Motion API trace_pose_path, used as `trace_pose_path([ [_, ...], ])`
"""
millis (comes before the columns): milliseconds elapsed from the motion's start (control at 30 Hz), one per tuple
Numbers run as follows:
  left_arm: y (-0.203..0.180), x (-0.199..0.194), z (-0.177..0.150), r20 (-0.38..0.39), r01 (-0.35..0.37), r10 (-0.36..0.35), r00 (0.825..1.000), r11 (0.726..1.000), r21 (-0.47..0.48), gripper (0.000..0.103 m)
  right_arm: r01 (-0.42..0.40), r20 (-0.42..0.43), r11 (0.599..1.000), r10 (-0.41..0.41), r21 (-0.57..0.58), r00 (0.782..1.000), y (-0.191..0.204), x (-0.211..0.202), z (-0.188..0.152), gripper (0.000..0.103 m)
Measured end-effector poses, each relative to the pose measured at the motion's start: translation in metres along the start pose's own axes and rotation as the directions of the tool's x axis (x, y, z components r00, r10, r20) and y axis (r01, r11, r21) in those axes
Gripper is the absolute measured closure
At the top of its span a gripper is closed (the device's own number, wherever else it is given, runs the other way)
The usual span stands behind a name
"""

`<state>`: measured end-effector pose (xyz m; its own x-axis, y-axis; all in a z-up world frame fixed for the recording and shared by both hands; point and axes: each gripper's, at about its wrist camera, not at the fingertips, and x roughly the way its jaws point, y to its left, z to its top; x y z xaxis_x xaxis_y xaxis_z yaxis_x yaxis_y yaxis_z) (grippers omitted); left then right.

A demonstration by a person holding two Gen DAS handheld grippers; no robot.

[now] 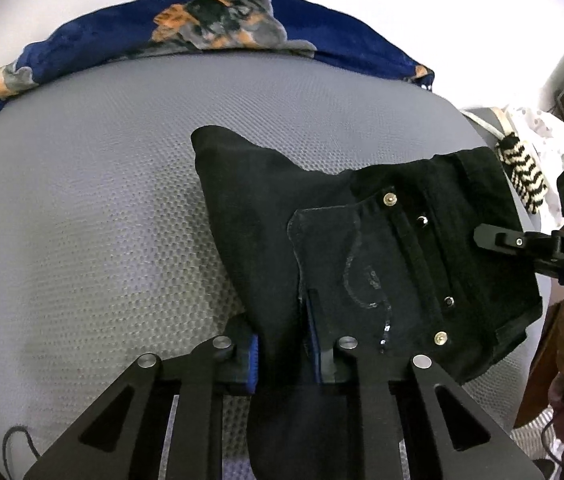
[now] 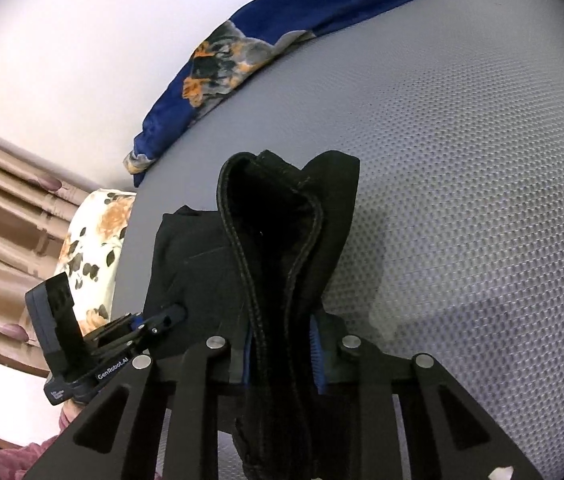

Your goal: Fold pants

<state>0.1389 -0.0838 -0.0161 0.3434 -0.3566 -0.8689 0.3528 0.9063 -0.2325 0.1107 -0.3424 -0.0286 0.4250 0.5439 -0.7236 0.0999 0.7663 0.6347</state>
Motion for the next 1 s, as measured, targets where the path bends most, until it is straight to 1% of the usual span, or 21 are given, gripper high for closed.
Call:
trace_pose_path([
  [167, 0.013, -0.015, -0.003, 0.041, -0.034, 0.034, 0.999, 0.999, -0.001, 0.084, -0.02, -0.002, 1.0, 0.02, -0.018, 1.0, 0.017, 0.01, 0.002, 0.082],
  [333, 0.028, -0.025, -0.001, 0.062, -0.064, 0.064, 0.996, 0.998, -0.013, 0.084, -0.046, -0.003, 0.998, 0.046, -0.031, 0.999, 0.033, 0.021, 0.007, 0.082],
  [500, 0.043, -0.032, 0.007, 0.08, -0.08, 0.082, 0.993, 0.996, -0.036, 0.084, -0.064, -0.016, 0.997, 0.063, -0.05, 0.998, 0.049, 0.035, 0.018, 0.082],
  [800, 0.07, -0.035, 0.031, 0.106, -0.094, 0.101, 0.989, 0.994, -0.063, 0.084, -0.094, -0.027, 0.993, 0.093, -0.069, 0.995, 0.069, 0.057, 0.05, 0.082],
  [1000, 0.095, -0.02, 0.059, 0.102, -0.085, 0.095, 0.99, 0.991, -0.101, 0.084, -0.091, -0.042, 0.994, 0.089, -0.06, 0.995, 0.074, 0.081, 0.084, 0.082],
])
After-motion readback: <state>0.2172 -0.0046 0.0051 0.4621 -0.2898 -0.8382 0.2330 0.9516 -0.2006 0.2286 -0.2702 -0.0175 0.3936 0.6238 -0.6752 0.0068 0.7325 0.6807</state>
